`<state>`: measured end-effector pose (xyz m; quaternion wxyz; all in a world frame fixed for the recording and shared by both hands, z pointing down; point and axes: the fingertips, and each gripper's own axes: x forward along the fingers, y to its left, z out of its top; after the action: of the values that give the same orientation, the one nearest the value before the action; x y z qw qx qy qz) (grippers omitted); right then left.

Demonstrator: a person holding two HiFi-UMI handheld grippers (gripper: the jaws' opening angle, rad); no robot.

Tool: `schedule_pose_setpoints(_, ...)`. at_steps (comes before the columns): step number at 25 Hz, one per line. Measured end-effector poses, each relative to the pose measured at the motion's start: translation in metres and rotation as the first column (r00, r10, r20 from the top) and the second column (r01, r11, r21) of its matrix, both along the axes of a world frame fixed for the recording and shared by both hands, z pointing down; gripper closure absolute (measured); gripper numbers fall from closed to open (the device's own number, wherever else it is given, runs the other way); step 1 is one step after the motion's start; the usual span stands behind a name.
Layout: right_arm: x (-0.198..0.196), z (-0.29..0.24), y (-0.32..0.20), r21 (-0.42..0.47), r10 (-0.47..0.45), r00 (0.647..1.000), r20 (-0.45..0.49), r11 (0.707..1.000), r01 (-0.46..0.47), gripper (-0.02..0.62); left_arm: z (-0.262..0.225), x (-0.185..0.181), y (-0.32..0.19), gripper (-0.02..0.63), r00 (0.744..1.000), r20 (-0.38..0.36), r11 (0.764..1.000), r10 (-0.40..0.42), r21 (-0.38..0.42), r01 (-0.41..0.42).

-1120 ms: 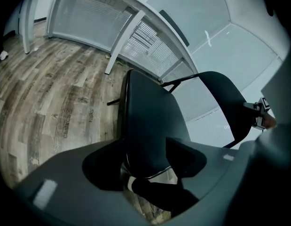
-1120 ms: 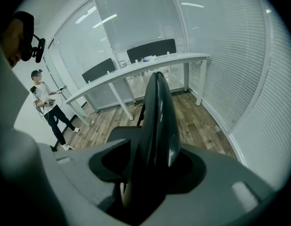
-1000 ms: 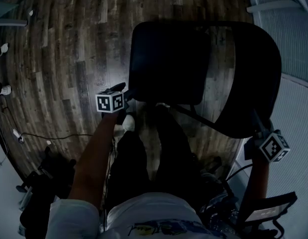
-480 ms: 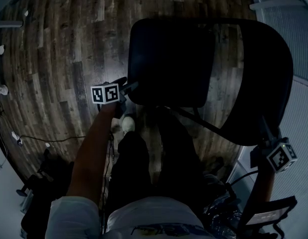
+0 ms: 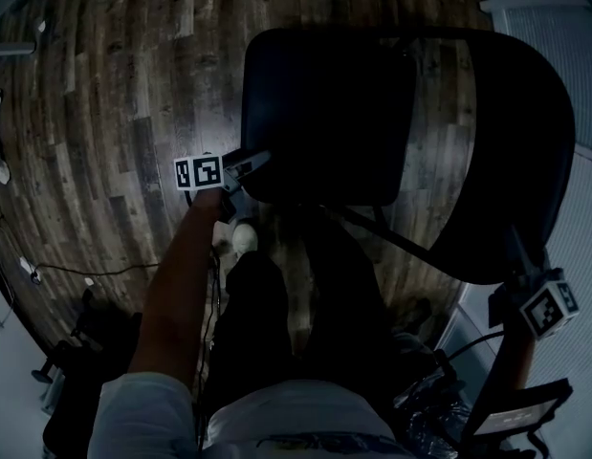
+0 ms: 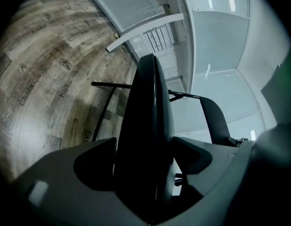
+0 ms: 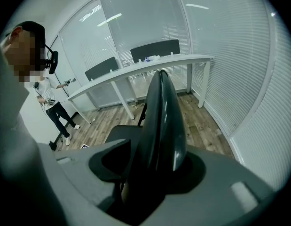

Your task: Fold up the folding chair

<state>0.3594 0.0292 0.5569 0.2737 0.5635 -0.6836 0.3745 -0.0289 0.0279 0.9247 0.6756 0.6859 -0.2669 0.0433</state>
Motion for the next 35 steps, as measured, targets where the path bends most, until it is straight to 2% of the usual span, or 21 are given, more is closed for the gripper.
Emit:
schedule_pose_setpoints(6,0.003,0.012,-0.002,0.007,0.003,1.000,-0.009,1.000,-0.003,0.393,0.010,0.011,0.001,0.218,0.991,-0.135,1.000,0.015,-0.010,-0.016)
schedule_pose_setpoints(8,0.006,0.012,-0.002,0.000,0.004,1.000,-0.011,1.000,-0.004,0.404,0.008,0.019,0.002,0.253,0.987,-0.157,0.999,0.045,-0.001,-0.045)
schedule_pose_setpoints(17,-0.005,0.007,-0.012,0.028,0.016,0.997,0.082,0.999,-0.018,0.453,0.002,0.019,0.000,0.285,0.989,-0.129,0.997,0.069,0.031,-0.065)
schedule_pose_setpoints(23,-0.006,-0.030,-0.008,0.049,-0.003,0.999,0.046,0.999,0.001,0.468,-0.036,0.027,0.001,0.301,0.987,-0.136,0.996,0.081,0.040,-0.076)
schedule_pose_setpoints(26,-0.007,-0.025,-0.004,0.031,-0.008,0.999,0.034,0.999,0.007,0.477,-0.039,0.030,0.003,0.317,0.987,-0.133,0.996,0.087,0.033,-0.083)
schedule_pose_setpoints(35,-0.028,-0.035,-0.010,0.065,-0.036,0.999,0.038,0.997,0.033,0.499,-0.063,0.047,0.003,0.357,0.990,-0.111,0.996,0.089,0.017,-0.088)
